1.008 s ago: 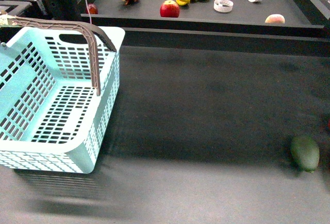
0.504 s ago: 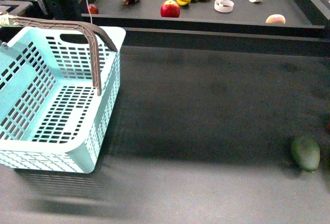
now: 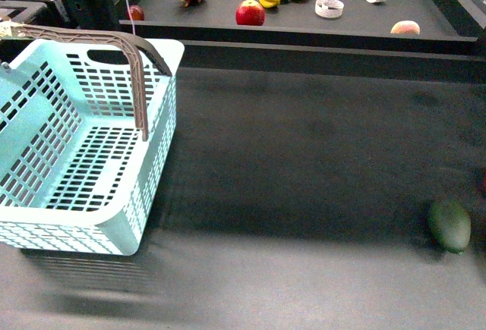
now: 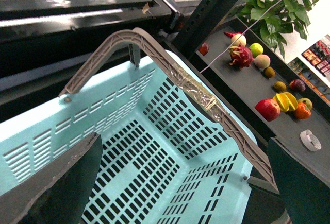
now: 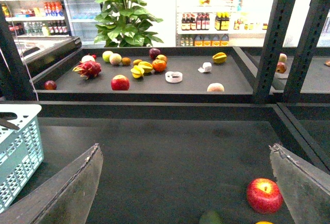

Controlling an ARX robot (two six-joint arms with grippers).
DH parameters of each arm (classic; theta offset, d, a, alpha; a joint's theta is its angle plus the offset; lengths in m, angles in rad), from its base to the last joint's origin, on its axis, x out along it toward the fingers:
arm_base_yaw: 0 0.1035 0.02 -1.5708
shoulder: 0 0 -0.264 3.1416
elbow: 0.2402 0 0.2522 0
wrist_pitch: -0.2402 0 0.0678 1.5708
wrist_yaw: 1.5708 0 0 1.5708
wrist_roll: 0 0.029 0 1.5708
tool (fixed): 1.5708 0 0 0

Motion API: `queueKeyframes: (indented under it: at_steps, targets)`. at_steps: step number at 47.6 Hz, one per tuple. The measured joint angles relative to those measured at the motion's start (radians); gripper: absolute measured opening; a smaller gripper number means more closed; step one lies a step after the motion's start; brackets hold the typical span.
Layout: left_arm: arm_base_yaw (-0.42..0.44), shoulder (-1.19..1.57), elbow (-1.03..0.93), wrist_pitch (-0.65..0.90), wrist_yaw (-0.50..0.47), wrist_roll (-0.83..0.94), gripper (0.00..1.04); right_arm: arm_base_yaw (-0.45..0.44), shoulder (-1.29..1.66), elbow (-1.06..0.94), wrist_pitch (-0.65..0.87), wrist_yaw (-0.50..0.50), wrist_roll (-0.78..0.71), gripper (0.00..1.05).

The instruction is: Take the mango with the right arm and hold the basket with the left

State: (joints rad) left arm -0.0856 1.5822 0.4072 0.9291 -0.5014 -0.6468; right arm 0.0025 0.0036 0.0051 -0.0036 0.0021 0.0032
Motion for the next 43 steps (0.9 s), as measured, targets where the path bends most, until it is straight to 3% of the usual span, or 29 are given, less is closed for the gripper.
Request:
queueKeyframes:
  at_steps: [18, 43]
  targets:
    - [0.018, 0.248, 0.286, -0.114, 0.121, -0.245, 0.99, 0.0, 0.0, 0.0, 0.0, 0.0, 0.0, 0.97]
    - [-0.014, 0.496, 0.57, -0.185, 0.139, -0.271, 0.99, 0.0, 0.0, 0.0, 0.0, 0.0, 0.0, 0.97]
